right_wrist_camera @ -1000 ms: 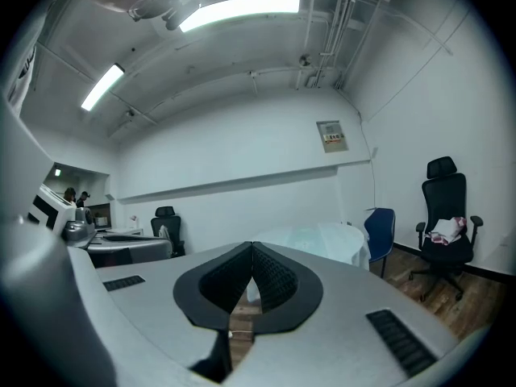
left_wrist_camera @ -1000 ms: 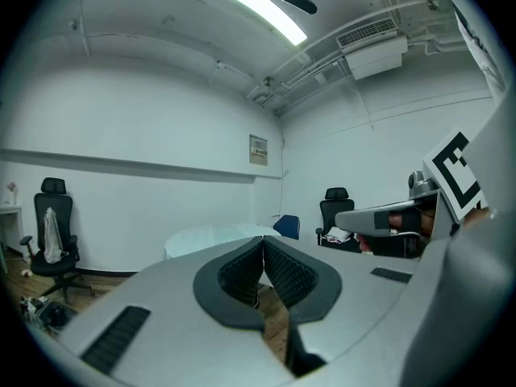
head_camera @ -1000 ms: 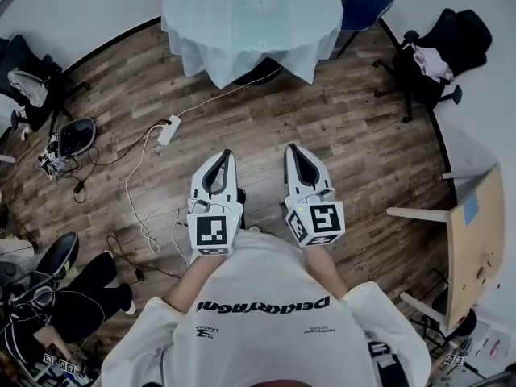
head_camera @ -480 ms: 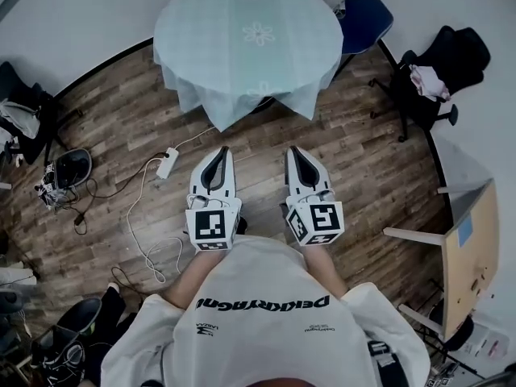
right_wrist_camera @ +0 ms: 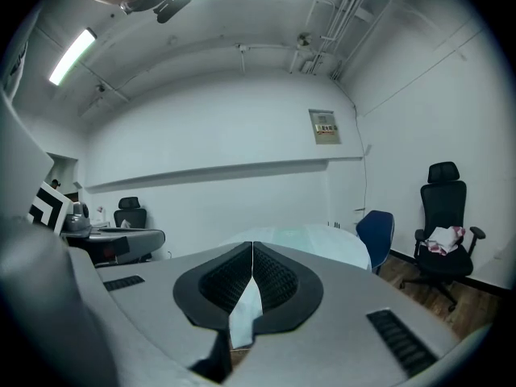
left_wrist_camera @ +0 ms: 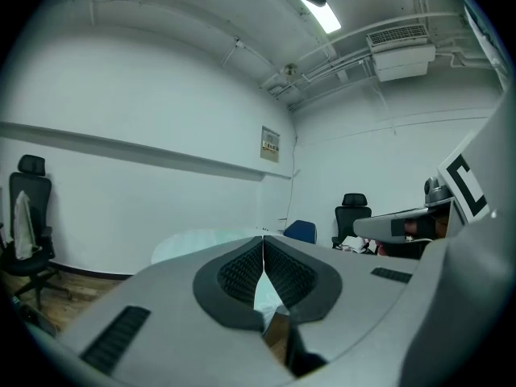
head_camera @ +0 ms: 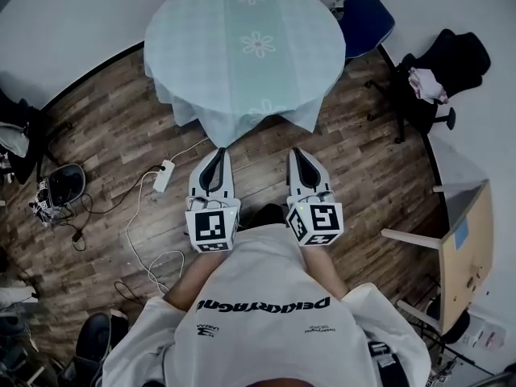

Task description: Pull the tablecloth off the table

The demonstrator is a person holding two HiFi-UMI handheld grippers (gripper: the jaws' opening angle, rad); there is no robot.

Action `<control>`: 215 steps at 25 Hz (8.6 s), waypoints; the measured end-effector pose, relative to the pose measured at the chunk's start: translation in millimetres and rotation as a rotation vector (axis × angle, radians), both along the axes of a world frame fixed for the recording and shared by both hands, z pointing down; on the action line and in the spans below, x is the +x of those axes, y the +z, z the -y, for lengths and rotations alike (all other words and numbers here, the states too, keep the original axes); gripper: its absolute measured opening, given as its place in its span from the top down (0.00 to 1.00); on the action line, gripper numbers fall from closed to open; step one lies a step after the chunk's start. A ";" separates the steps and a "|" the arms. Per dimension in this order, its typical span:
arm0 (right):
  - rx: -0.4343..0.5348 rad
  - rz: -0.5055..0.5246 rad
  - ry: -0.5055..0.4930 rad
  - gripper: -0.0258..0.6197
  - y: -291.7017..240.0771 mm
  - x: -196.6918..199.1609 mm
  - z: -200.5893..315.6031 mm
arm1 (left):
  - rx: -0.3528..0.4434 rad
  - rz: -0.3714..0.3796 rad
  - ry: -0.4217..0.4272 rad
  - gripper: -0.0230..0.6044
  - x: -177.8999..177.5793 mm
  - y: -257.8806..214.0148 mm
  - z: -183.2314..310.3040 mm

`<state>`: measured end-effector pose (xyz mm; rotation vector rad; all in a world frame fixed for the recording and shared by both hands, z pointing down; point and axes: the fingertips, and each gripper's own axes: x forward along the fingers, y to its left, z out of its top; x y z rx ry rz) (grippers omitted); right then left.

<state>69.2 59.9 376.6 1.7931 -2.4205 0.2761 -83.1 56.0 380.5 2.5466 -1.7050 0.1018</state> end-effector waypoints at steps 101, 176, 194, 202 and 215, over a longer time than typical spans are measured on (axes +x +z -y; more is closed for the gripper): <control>-0.624 -0.204 0.037 0.61 351.9 148.1 638.0 | -0.722 0.192 -0.149 0.59 -34.5 360.6 605.5; -0.456 -0.064 -0.012 0.91 212.4 108.0 297.1 | -0.522 0.120 -0.074 0.94 -34.5 217.2 291.8; -0.347 0.031 0.030 0.91 153.7 84.1 196.4 | -0.384 0.134 -0.028 0.94 -35.1 149.7 202.3; -0.281 0.040 0.035 0.91 122.6 68.6 159.8 | -0.331 0.089 -0.036 0.94 -41.2 117.5 164.6; -0.216 0.128 0.053 0.91 88.2 55.9 93.9 | -0.274 0.043 -0.042 0.94 -50.3 86.8 101.8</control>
